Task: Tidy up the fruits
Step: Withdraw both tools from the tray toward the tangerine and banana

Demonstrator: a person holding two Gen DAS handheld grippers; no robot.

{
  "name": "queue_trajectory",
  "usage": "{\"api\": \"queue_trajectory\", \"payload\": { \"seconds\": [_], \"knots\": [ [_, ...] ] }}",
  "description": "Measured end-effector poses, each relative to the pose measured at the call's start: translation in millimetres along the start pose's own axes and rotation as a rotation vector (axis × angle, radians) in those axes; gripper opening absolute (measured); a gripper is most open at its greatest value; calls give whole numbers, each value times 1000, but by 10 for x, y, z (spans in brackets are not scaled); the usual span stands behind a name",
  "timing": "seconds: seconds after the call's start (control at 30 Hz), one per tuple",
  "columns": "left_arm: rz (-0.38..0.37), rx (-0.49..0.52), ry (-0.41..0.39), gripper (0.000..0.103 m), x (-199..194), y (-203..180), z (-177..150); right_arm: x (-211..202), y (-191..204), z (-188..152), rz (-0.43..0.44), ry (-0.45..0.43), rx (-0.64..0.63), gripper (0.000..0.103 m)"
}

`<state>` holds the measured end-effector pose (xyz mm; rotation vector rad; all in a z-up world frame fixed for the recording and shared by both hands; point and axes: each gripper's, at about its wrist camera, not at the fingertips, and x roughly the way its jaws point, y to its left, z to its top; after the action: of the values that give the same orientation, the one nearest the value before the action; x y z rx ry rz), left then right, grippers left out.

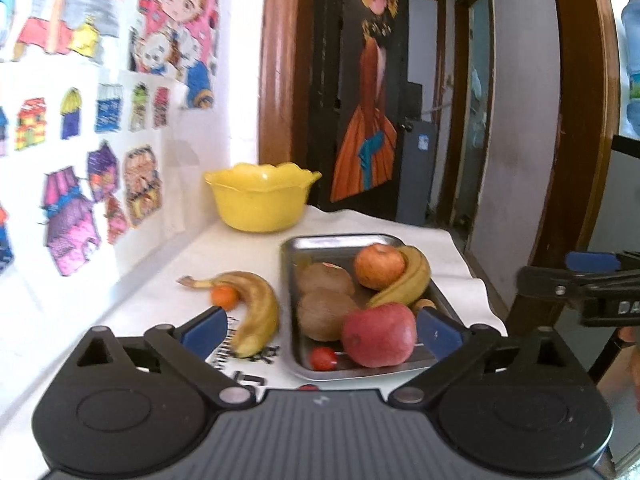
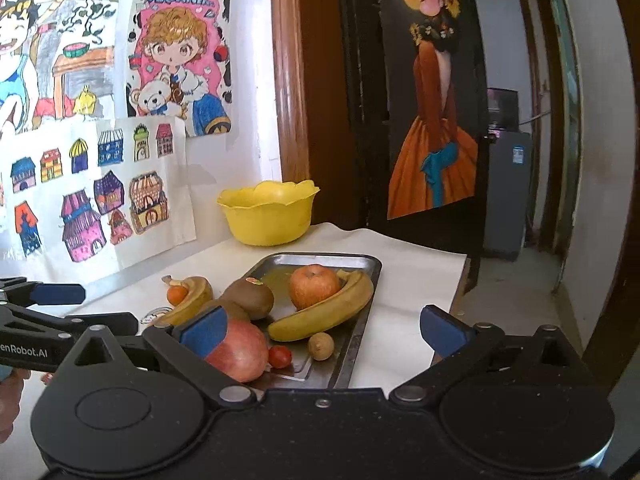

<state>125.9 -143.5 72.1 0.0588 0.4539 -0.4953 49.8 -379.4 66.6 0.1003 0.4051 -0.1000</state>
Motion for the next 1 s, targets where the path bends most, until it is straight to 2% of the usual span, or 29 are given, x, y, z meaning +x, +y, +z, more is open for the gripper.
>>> {"api": "queue_trajectory", "payload": {
  "seconds": [0.23, 0.4, 0.73, 1.0],
  "knots": [
    [41, -18, -34, 103, -342, 295, -55, -446, 339, 20, 21, 17, 14, 102],
    [60, -27, -17, 103, -505, 604, -191, -633, 648, -104, 20, 48, -17, 102],
    [133, -56, -2, 103, -701, 1104, -354, -520, 1220, -290, 78, 159, -24, 102],
    [131, -84, 20, 103, -637, 1354, -377, -373, 1614, -221, 137, 146, 3, 102]
  ]
}}
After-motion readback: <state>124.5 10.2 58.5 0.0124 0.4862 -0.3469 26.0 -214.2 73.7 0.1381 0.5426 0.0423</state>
